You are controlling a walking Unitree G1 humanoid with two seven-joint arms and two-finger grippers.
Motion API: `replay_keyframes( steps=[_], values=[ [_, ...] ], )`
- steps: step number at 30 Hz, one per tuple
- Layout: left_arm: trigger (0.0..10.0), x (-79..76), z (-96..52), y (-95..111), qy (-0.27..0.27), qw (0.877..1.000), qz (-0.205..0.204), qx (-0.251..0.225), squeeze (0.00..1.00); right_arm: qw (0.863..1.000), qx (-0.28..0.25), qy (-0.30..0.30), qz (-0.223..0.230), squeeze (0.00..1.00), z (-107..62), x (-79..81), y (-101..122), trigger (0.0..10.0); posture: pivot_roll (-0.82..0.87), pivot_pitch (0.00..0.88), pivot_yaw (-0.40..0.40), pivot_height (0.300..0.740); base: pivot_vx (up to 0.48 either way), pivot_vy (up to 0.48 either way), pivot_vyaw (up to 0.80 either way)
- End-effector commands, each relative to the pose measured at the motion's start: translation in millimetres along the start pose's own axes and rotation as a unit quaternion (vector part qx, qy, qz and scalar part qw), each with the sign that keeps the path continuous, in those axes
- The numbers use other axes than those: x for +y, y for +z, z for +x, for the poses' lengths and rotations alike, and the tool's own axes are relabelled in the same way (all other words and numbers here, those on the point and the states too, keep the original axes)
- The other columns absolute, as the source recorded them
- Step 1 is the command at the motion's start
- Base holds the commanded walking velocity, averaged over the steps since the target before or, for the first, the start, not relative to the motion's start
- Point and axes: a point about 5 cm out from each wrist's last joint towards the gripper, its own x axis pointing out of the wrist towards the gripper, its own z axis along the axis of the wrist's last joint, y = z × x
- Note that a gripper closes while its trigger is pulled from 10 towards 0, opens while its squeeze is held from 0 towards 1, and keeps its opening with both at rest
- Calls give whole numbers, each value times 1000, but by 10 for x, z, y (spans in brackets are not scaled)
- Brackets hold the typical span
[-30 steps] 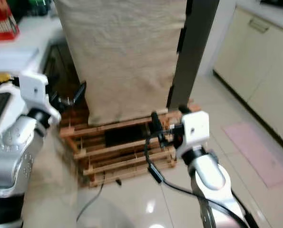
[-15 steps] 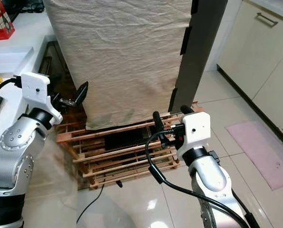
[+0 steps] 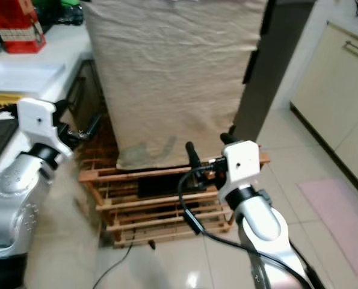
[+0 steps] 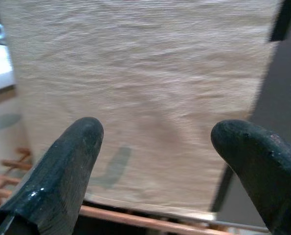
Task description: Restocking fridge
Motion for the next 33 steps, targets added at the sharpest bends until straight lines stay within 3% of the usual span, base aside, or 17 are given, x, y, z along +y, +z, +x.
replay_keyframes(
  steps=[1,12,13,14,15,16,17,18,19,22,28,33],
  values=[
    [10000,40,-28,62,-3,1000,9,-12,0,1000,-4,2,4,0,13,25,11,10000,-15,0,-1,740,0,0,0],
    [10000,66,27,57,-9,1000,-16,-19,0,1000,-6,-7,13,0,-5,27,-2,10000,-27,0,11,740,0,0,0],
    [10000,66,46,62,-13,999,-23,-21,47,1000,-8,-7,13,0,2,21,5,10000,-28,0,11,740,0,0,0],
    [10000,62,63,67,-18,999,-30,-22,333,1000,-9,-8,13,0,8,15,11,10000,-28,0,10,740,0,0,0],
    [10000,59,75,71,-22,999,-35,-23,333,1000,-10,-8,12,0,13,10,15,10000,-28,0,9,740,0,0,0],
    [10000,57,90,77,-26,999,-34,-24,686,1000,-10,-8,12,0,16,7,17,10000,-28,0,7,740,0,0,0],
    [10000,53,105,81,-32,999,-32,-24,847,1000,-11,-8,12,0,19,4,20,10000,-28,0,4,740,0,0,0],
    [10000,50,116,83,-36,999,-30,-24,847,1000,-11,-8,12,0,20,3,21,10000,-28,0,4,740,0,0,0],
    [10000,50,145,86,-44,998,-27,-24,1000,1000,-13,-4,21,0,22,3,27,10000,-28,0,1,740,0,0,0],
    [10000,88,231,101,-73,996,-35,-30,1000,998,-24,19,46,0,28,30,78,10000,-37,0,-2,740,0,0,0],
    [10000,225,318,101,-113,992,-39,-29,1000,996,-25,62,52,0,38,59,103,10000,-45,0,-8,740,0,0,0],
    [10000,421,416,107,-103,993,-43,-30,1000,992,-26,110,47,0,28,100,127,10000,-51,0,-13,740,0,0,0]
  ],
)
